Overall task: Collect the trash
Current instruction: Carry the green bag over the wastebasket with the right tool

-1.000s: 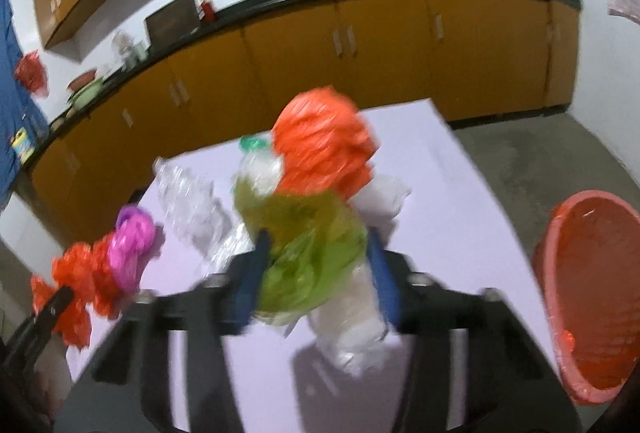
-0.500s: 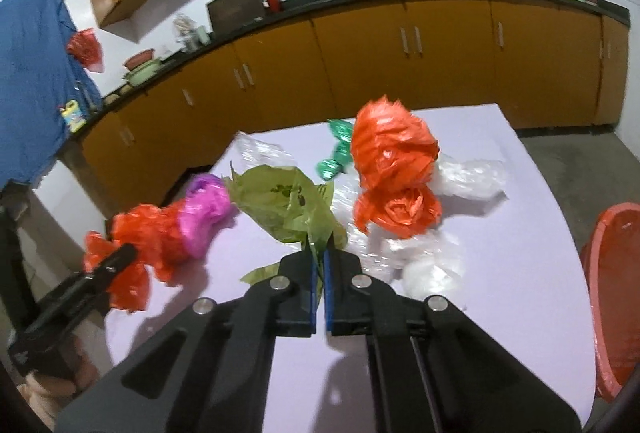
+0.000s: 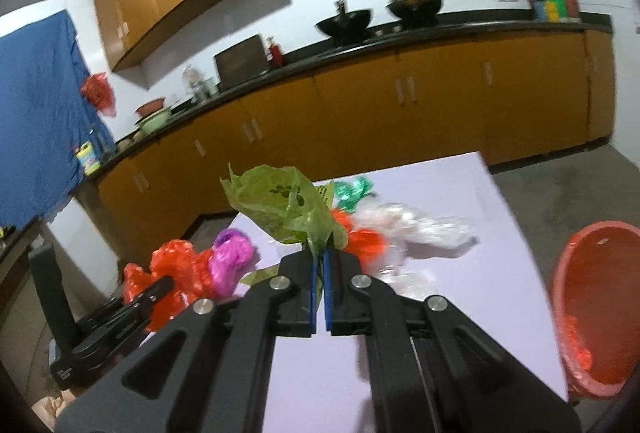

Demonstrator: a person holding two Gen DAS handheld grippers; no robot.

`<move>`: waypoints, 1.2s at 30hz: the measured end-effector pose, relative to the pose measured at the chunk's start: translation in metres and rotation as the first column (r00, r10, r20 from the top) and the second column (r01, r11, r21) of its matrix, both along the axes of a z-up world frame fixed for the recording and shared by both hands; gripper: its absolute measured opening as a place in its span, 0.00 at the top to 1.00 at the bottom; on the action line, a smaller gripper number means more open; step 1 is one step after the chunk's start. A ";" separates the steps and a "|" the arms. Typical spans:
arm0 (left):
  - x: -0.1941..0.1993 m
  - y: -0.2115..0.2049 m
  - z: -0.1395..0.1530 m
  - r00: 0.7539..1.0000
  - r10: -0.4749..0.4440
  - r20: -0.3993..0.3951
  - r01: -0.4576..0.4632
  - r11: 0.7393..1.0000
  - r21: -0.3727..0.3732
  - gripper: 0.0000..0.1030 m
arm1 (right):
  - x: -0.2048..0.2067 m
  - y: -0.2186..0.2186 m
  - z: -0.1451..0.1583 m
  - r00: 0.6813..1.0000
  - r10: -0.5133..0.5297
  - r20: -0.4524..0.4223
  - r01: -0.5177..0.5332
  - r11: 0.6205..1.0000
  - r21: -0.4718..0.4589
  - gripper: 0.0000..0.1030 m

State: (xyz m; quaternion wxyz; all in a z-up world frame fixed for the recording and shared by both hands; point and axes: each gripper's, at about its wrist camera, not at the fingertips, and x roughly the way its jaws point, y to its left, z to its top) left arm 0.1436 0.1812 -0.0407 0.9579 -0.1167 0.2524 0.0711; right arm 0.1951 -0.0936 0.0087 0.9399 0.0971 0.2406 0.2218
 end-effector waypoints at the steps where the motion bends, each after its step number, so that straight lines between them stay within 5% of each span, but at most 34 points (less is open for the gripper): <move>1: 0.000 -0.003 0.002 1.000 -0.008 0.003 0.008 1.000 0.003 0.72 | -0.003 -0.009 0.001 1.000 -0.026 0.009 0.026 1.000 0.000 0.96; 17: 0.002 -0.073 0.017 0.983 -0.179 0.036 0.178 0.984 0.030 0.72 | -0.038 -0.115 0.000 0.951 -0.303 0.070 0.304 0.953 -0.009 0.96; 36: 0.010 -0.182 0.024 0.909 -0.416 0.035 0.414 0.909 0.047 0.72 | -0.083 -0.218 -0.014 0.862 -0.503 0.065 0.503 0.864 0.018 0.96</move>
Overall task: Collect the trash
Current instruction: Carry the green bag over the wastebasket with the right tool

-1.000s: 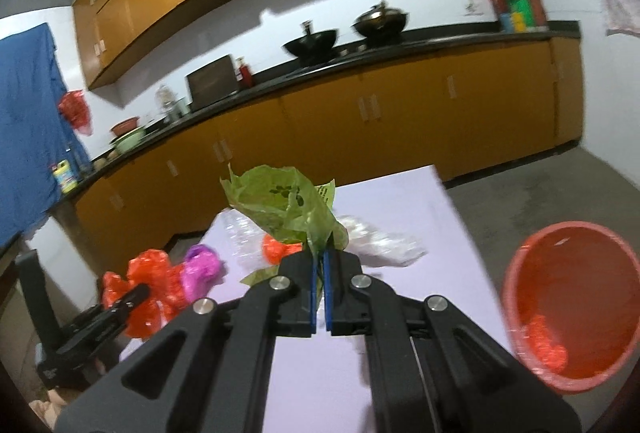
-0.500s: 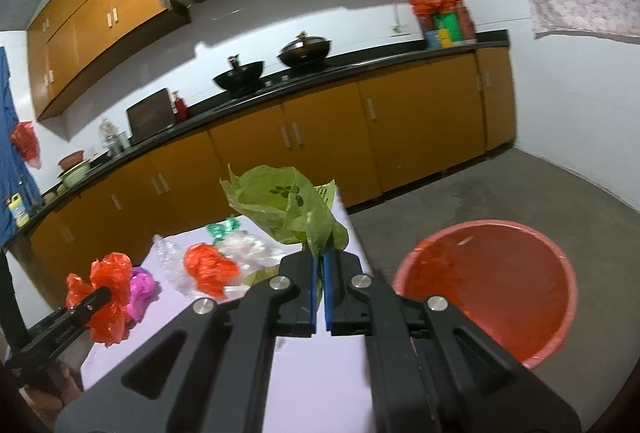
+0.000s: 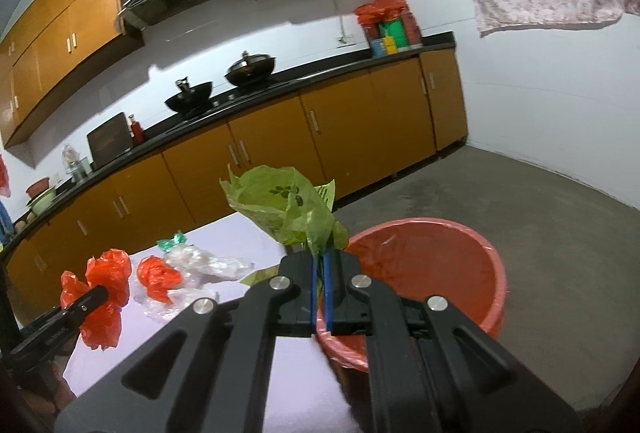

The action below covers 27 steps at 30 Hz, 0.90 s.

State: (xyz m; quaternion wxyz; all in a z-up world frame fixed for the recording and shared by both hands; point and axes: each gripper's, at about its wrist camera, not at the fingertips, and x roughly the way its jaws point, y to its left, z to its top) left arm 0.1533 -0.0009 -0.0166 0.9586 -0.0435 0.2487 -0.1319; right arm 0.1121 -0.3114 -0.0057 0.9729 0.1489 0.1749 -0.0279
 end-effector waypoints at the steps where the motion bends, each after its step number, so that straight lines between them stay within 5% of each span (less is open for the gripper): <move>1: 0.001 -0.007 0.000 1.000 -0.015 -0.001 0.015 1.000 -0.002 0.72 | -0.002 -0.004 -0.001 1.000 -0.008 0.000 0.008 1.000 0.002 0.96; 27: 0.049 -0.133 -0.018 0.962 -0.268 -0.046 0.270 0.962 0.031 0.72 | 0.008 -0.075 -0.030 0.991 -0.125 -0.052 0.127 0.991 0.050 0.96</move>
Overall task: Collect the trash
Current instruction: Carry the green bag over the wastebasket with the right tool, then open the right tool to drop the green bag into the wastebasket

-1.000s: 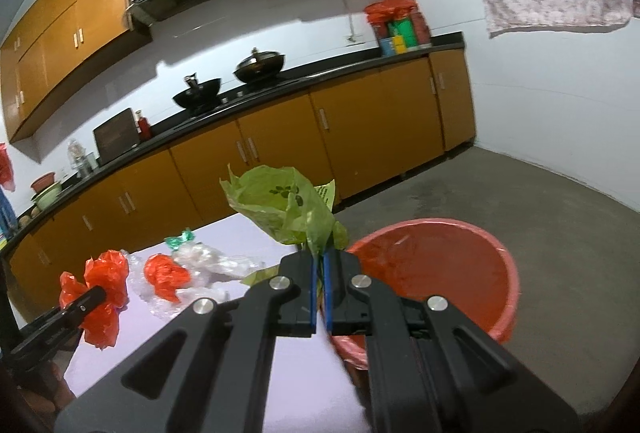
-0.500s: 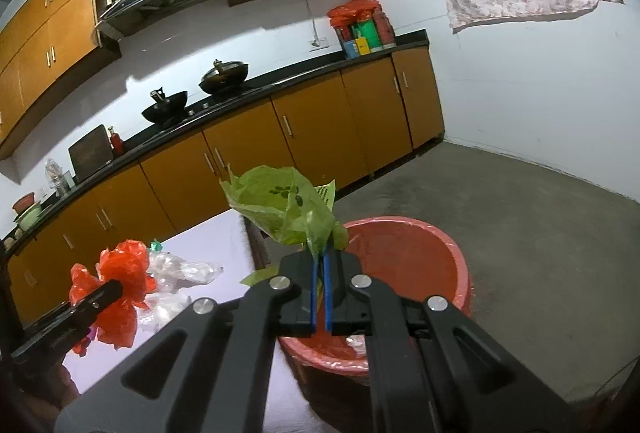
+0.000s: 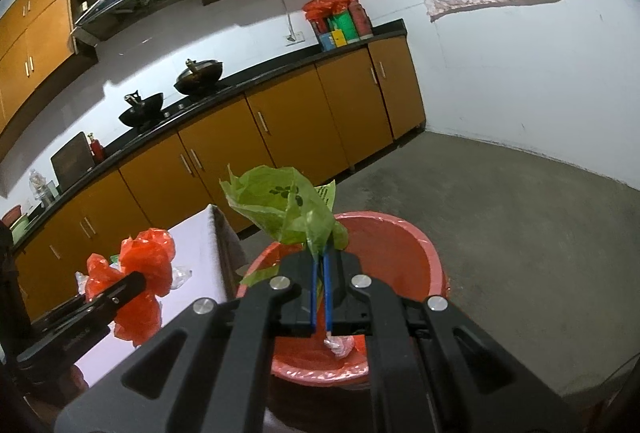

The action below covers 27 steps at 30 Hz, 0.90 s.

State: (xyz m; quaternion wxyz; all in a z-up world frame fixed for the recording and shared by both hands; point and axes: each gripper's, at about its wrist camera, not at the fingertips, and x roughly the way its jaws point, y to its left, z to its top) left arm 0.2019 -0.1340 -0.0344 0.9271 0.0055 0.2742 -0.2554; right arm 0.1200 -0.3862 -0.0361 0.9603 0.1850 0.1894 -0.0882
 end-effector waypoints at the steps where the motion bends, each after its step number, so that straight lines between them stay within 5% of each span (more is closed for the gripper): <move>1: 0.003 -0.004 -0.002 1.000 -0.008 -0.005 0.008 1.000 0.003 0.72 | 0.002 -0.001 0.000 1.000 -0.002 -0.002 0.002 1.000 0.001 0.96; 17: 0.029 -0.053 -0.024 0.993 -0.098 -0.059 0.101 0.994 0.040 0.72 | 0.034 -0.015 -0.013 1.000 -0.008 -0.022 0.009 1.000 0.023 0.96; 19: 0.031 -0.056 -0.027 0.992 -0.103 -0.066 0.106 0.993 0.045 0.71 | 0.038 -0.015 -0.013 1.000 -0.003 -0.025 0.003 1.000 0.024 0.91; 23: 0.035 -0.052 -0.033 0.992 -0.095 -0.078 0.099 0.994 0.051 0.53 | 0.040 -0.016 -0.018 1.000 0.004 -0.030 -0.003 1.000 0.031 0.79; 27: 0.038 -0.042 -0.036 0.994 -0.065 -0.091 0.070 0.996 0.054 0.52 | 0.036 -0.019 -0.021 0.999 -0.010 -0.037 0.011 0.999 0.030 0.71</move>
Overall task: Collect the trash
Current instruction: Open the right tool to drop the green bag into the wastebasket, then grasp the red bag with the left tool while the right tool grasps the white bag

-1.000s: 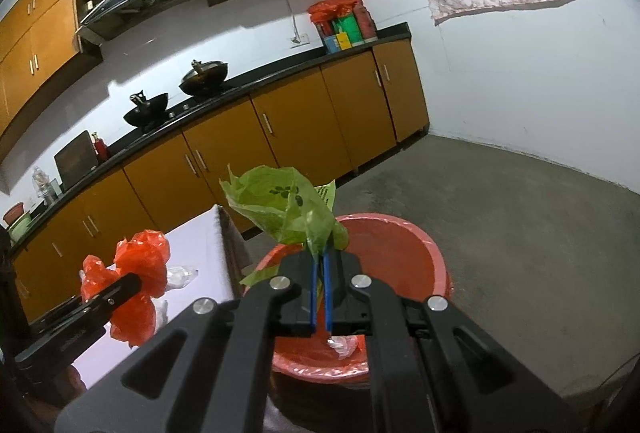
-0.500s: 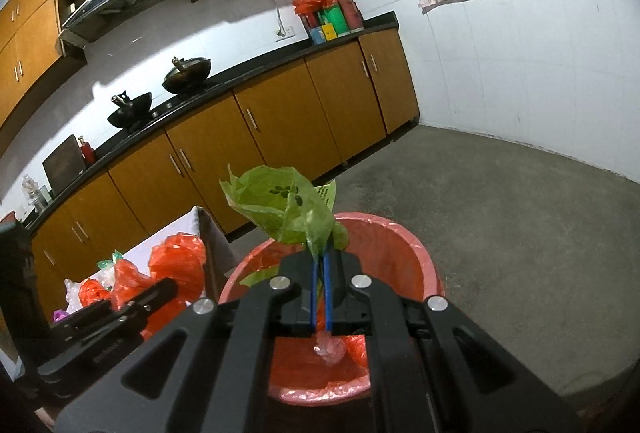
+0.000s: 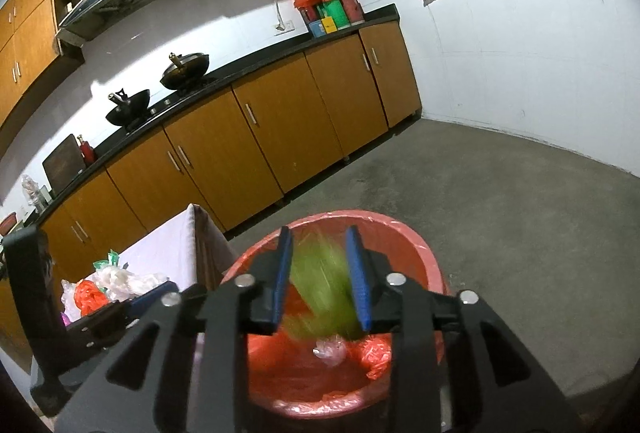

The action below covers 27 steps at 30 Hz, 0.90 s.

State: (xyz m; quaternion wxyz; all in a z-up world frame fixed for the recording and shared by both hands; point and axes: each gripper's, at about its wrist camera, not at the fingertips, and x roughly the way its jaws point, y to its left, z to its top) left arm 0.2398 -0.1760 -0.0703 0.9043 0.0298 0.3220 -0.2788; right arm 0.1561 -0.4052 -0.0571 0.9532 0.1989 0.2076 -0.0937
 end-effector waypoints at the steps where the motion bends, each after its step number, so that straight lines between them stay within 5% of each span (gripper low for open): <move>1: 0.001 0.007 0.000 1.000 0.016 -0.004 -0.016 1.000 -0.004 0.51 | -0.001 -0.002 -0.001 1.000 -0.007 -0.003 0.007 1.000 0.003 0.71; 19: -0.031 0.092 0.019 0.970 0.232 0.068 -0.232 0.973 -0.013 0.34 | -0.011 0.032 0.015 0.999 0.039 0.016 -0.038 0.999 -0.030 0.47; 23: -0.040 0.137 0.020 0.937 0.336 0.093 -0.337 0.942 -0.002 0.25 | -0.008 0.054 0.018 0.995 0.094 0.014 -0.093 0.995 -0.040 0.44; 27: -0.048 0.200 0.016 0.871 0.479 0.113 -0.485 0.874 0.033 0.22 | -0.004 0.079 0.018 0.988 0.154 0.000 -0.154 0.987 -0.047 0.43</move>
